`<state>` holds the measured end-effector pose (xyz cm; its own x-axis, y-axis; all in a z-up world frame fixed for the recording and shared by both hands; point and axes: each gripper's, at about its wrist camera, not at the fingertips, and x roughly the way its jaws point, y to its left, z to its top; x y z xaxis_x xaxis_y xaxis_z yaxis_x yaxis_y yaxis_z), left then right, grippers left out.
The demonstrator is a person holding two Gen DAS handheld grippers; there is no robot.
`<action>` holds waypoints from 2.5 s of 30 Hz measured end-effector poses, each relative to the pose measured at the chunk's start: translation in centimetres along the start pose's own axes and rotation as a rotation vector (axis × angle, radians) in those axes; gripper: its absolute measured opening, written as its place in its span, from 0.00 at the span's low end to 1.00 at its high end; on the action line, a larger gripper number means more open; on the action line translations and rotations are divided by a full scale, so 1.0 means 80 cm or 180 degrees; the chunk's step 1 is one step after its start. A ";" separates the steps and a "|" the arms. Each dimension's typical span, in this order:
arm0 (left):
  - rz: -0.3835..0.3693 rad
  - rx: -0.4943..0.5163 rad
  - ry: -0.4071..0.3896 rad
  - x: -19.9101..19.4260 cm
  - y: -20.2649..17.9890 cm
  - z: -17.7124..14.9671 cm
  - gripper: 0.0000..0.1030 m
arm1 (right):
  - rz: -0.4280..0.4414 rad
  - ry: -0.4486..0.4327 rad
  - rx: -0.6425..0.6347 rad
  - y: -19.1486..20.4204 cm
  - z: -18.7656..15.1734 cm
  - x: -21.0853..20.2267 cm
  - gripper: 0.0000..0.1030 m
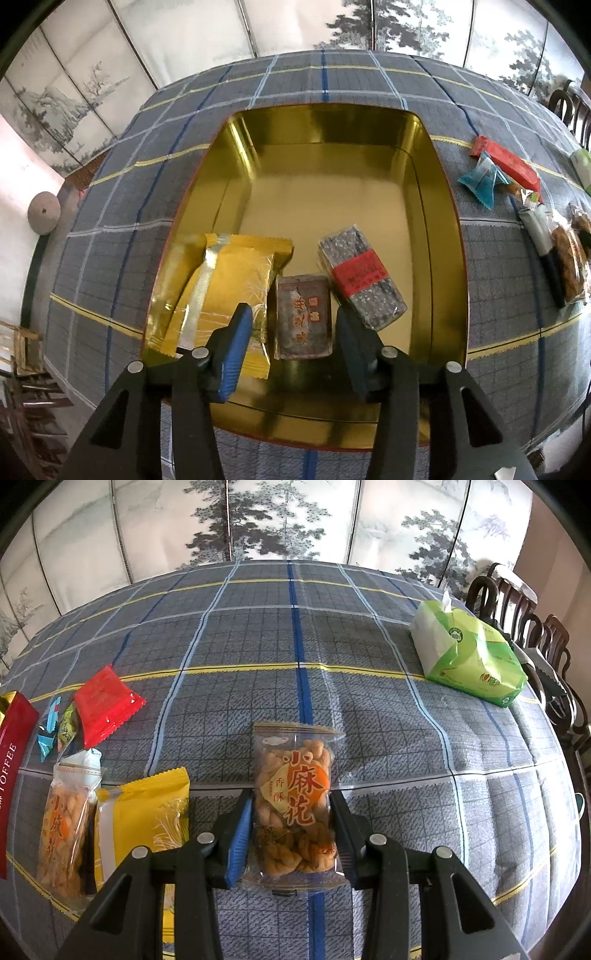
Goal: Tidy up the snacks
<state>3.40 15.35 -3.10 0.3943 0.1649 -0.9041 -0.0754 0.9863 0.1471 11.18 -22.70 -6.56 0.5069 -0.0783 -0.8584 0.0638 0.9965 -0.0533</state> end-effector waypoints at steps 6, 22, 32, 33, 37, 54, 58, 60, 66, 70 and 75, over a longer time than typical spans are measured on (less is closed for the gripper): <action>-0.0002 -0.0083 -0.0053 -0.007 0.007 0.002 0.58 | -0.0038 0.0016 0.0058 0.002 -0.001 -0.002 0.39; -0.0150 -0.0184 -0.0223 -0.029 0.011 -0.004 0.72 | -0.0051 -0.0296 0.0153 0.018 0.017 -0.062 0.39; -0.0235 -0.0406 -0.0356 -0.054 0.042 -0.009 0.81 | 0.0442 -0.0463 -0.0191 0.115 0.020 -0.115 0.39; -0.0230 -0.0437 -0.0365 -0.056 0.048 -0.010 0.81 | 0.0524 -0.0466 -0.0257 0.132 0.018 -0.119 0.39; -0.0186 -0.0569 -0.0391 -0.062 0.070 -0.014 0.82 | 0.0774 -0.0441 -0.0456 0.185 0.011 -0.129 0.39; -0.0007 -0.0824 -0.0357 -0.069 0.119 -0.035 0.85 | 0.1427 -0.0269 -0.1151 0.365 -0.030 -0.148 0.39; 0.0032 -0.0862 -0.0344 -0.069 0.130 -0.040 0.85 | 0.1458 -0.0228 -0.1252 0.386 -0.038 -0.146 0.39; 0.0041 -0.0902 -0.0344 -0.069 0.135 -0.042 0.85 | 0.1483 -0.0204 -0.1293 0.395 -0.041 -0.146 0.39; 0.0069 -0.0954 -0.0344 -0.071 0.146 -0.046 0.85 | 0.1443 -0.0188 -0.1416 0.416 -0.047 -0.141 0.39; 0.0093 -0.0981 -0.0332 -0.070 0.153 -0.048 0.85 | 0.1414 -0.0144 -0.1422 0.421 -0.052 -0.134 0.39; 0.0102 -0.1000 -0.0317 -0.069 0.156 -0.051 0.85 | 0.1365 -0.0125 -0.1462 0.429 -0.057 -0.127 0.39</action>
<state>-3.42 26.75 2.08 0.4735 0.2113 -0.8550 -0.3619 0.9317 0.0298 4.30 12.41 -2.00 0.4373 0.3387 -0.8331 -0.5236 0.8491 0.0704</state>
